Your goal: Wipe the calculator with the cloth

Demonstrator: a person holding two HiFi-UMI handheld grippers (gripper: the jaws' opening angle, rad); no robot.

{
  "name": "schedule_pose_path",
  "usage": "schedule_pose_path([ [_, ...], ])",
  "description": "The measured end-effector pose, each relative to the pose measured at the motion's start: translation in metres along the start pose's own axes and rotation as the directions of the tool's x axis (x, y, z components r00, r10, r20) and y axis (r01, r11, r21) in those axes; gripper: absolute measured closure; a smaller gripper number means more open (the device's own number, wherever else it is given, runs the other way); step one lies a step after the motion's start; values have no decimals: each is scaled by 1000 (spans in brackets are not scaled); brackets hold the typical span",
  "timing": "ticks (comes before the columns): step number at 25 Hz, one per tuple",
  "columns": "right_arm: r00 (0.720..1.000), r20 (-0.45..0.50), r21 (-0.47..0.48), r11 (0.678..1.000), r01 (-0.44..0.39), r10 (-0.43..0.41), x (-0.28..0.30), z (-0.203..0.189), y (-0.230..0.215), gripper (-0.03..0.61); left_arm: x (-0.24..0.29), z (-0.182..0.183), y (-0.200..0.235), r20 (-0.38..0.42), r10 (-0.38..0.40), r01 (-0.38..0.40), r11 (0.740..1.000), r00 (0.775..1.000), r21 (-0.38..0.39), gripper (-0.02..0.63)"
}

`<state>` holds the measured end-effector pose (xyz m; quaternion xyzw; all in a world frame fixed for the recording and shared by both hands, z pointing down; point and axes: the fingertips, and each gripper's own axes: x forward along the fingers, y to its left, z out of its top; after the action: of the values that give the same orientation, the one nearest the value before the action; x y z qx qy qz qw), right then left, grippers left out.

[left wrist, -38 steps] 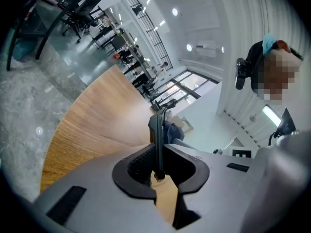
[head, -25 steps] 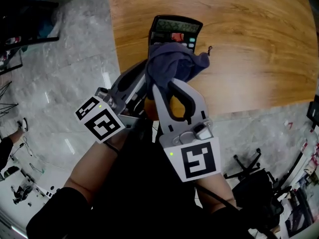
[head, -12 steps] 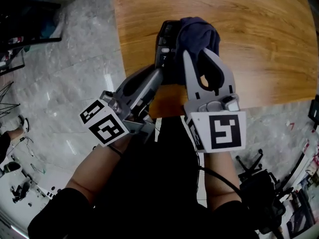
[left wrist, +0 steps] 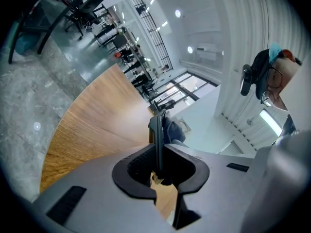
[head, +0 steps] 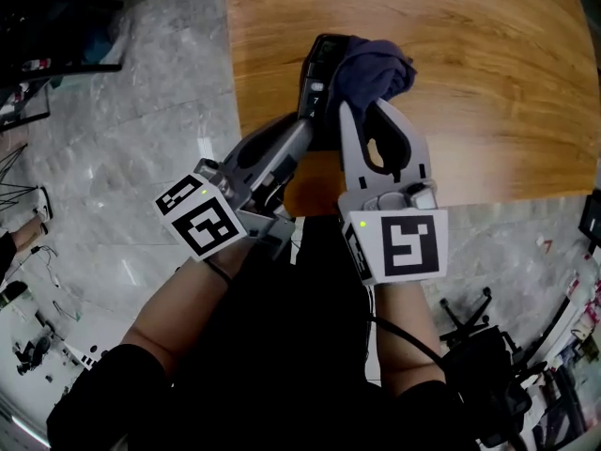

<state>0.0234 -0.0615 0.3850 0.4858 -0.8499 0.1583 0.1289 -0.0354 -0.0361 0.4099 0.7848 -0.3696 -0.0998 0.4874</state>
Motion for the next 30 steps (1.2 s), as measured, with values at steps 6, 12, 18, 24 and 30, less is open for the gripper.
schedule_pose_path([
  [6, 995, -14, 12, 995, -95, 95, -19, -22, 42, 512, 5, 5, 6, 18, 12, -12, 1000, 1000, 0, 552],
  [12, 991, -61, 38, 993, -114, 116, -30, -38, 55, 512, 10, 12, 6, 23, 10, -10, 1000, 1000, 14, 552],
  [18, 997, -62, 35, 998, -50, 52, -24, -35, 29, 512, 8, 6, 2, 7, -11, 11, 1000, 1000, 6, 552],
  [24, 994, -7, 38, 993, 113, -113, -19, -17, -47, 512, 5, -6, -6, -16, -42, 42, 999, 999, -18, 552],
  [30, 981, 33, 48, 981, 189, -191, -24, 2, -85, 512, 3, -18, -14, -39, -52, 51, 998, 998, -26, 552],
])
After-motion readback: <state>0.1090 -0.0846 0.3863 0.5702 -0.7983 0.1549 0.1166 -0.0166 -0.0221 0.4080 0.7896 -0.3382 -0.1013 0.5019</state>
